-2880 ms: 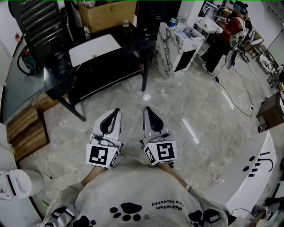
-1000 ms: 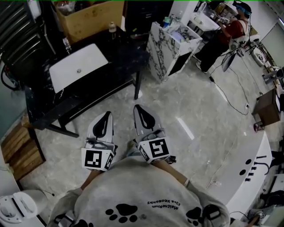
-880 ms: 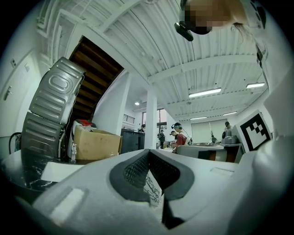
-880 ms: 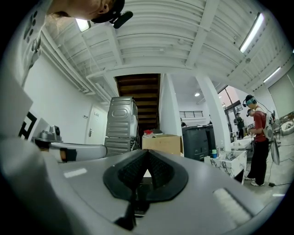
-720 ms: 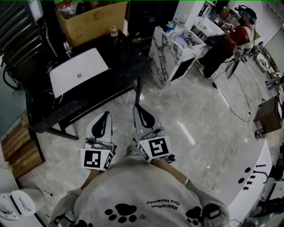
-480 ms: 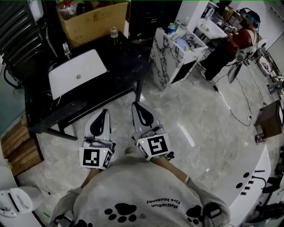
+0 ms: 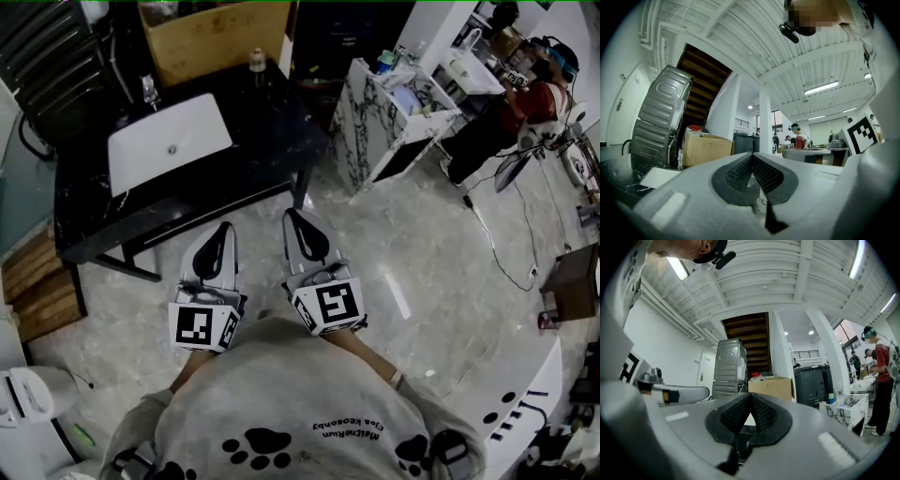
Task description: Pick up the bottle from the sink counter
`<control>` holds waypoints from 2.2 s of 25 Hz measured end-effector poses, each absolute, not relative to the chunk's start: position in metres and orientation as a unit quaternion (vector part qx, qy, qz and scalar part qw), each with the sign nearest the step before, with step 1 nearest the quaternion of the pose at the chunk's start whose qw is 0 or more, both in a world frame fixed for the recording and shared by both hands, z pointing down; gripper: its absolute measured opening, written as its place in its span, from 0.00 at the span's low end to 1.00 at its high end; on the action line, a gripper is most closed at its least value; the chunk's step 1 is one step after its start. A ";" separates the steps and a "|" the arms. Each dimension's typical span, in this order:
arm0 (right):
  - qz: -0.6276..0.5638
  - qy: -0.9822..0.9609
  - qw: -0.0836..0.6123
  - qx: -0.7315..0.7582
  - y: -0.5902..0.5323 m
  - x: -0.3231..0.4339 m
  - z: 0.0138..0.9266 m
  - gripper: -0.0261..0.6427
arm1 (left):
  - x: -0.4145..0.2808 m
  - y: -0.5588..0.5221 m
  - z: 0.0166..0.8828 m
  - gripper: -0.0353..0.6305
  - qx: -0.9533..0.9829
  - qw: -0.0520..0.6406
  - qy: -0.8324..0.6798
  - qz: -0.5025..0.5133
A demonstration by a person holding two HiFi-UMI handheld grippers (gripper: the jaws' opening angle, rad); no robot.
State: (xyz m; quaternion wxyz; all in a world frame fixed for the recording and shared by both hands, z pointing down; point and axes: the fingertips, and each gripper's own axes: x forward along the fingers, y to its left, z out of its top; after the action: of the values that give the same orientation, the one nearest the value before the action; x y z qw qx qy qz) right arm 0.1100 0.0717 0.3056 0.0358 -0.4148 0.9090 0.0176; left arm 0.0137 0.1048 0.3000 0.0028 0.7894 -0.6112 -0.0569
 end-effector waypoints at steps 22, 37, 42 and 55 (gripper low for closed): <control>0.006 0.907 0.022 -0.420 -0.031 0.069 0.326 0.04 | -0.028 -0.005 0.315 0.05 0.796 0.011 -0.603 -0.045; 0.004 0.870 0.031 -0.492 -0.157 0.047 0.322 0.04 | -0.056 -0.145 0.313 0.05 0.842 0.011 -0.538 -0.033; 0.005 0.854 0.030 -0.519 -0.183 0.041 0.325 0.04 | -0.065 -0.175 0.315 0.05 0.856 0.010 -0.515 -0.039; 0.008 0.851 0.007 -0.525 -0.204 0.014 0.333 0.04 | -0.088 -0.198 0.328 0.05 0.858 0.027 -0.510 -0.055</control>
State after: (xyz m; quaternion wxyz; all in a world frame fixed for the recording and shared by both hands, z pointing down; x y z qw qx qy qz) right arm 0.0140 -0.2044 0.3328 0.0073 -0.5245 0.8513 0.0084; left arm -0.0884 -0.1976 0.3276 0.0265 0.8581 -0.5098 -0.0548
